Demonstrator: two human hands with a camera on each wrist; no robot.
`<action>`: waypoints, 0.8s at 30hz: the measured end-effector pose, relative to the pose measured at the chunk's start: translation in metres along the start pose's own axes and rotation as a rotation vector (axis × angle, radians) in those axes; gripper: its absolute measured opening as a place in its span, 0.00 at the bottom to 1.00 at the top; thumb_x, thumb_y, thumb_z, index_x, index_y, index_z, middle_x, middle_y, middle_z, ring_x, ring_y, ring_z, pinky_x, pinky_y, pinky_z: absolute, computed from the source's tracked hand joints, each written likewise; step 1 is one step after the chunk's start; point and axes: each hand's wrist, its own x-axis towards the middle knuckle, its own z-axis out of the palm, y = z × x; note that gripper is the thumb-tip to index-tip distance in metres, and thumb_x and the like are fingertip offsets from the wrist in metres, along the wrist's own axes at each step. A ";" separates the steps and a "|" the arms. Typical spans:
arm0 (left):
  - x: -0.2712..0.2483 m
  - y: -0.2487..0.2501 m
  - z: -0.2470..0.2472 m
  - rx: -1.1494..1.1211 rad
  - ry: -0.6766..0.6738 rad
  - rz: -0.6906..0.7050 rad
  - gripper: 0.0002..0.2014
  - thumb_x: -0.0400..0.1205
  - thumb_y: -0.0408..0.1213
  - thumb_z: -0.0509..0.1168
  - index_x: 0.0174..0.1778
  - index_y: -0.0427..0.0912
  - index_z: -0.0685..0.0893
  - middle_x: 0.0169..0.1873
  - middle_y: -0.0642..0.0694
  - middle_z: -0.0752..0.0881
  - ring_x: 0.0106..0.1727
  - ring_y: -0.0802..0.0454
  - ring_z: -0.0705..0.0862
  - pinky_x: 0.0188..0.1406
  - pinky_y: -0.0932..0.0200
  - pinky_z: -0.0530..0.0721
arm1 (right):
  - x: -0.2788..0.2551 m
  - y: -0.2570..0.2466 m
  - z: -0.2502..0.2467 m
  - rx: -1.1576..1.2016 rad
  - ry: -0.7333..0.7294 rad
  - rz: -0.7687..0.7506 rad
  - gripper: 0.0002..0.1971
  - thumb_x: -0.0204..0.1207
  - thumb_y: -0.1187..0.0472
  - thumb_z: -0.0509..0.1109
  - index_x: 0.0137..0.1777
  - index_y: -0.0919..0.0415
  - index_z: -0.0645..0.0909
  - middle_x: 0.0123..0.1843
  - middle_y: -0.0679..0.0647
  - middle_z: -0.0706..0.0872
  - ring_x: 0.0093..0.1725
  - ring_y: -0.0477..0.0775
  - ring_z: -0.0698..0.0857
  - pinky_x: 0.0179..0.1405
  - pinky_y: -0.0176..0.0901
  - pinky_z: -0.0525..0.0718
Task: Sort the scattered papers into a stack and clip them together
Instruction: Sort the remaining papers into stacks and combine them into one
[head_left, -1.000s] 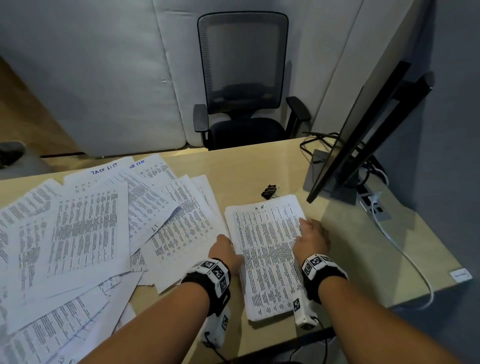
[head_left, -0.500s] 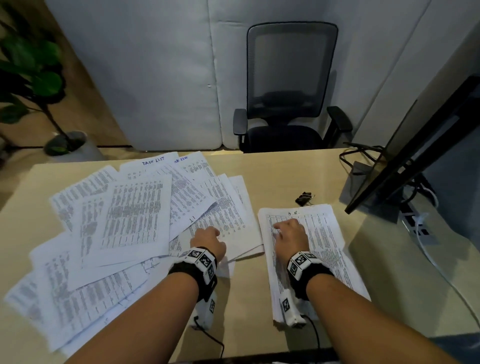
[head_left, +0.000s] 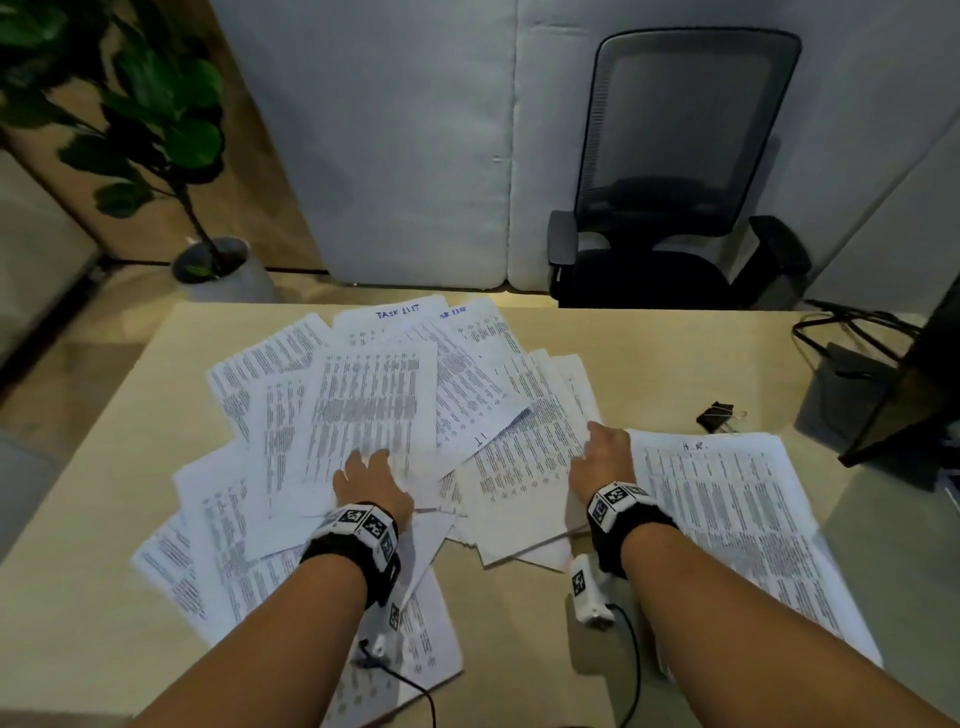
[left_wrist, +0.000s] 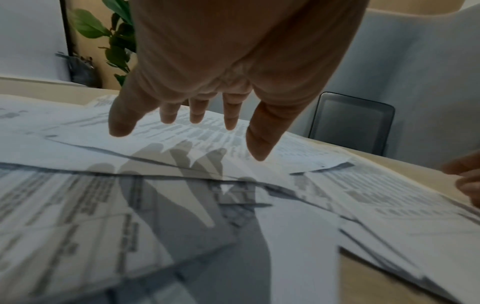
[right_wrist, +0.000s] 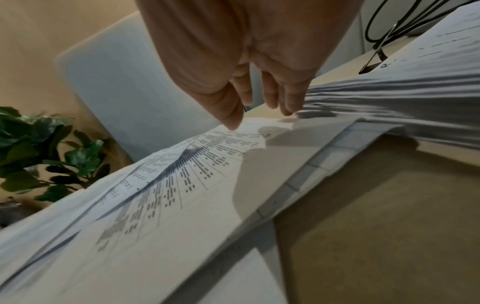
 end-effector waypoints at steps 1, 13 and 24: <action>0.007 -0.008 -0.002 0.023 -0.015 -0.003 0.38 0.77 0.36 0.66 0.83 0.53 0.59 0.84 0.41 0.50 0.84 0.38 0.52 0.82 0.41 0.57 | 0.004 -0.003 0.003 -0.058 -0.024 0.043 0.30 0.78 0.66 0.65 0.79 0.63 0.60 0.78 0.66 0.60 0.74 0.65 0.68 0.71 0.47 0.70; 0.034 -0.044 -0.017 0.412 -0.193 0.089 0.55 0.69 0.50 0.75 0.83 0.55 0.43 0.78 0.37 0.55 0.74 0.29 0.65 0.71 0.42 0.70 | 0.018 -0.028 0.020 -0.259 -0.087 0.320 0.22 0.72 0.56 0.67 0.66 0.59 0.70 0.60 0.61 0.79 0.60 0.66 0.79 0.61 0.59 0.81; 0.036 -0.043 -0.031 0.410 -0.215 0.099 0.60 0.65 0.55 0.79 0.83 0.59 0.43 0.78 0.37 0.52 0.75 0.29 0.62 0.65 0.41 0.76 | 0.007 -0.065 -0.020 0.051 0.603 0.114 0.04 0.80 0.65 0.62 0.52 0.64 0.76 0.49 0.57 0.77 0.45 0.61 0.78 0.45 0.51 0.76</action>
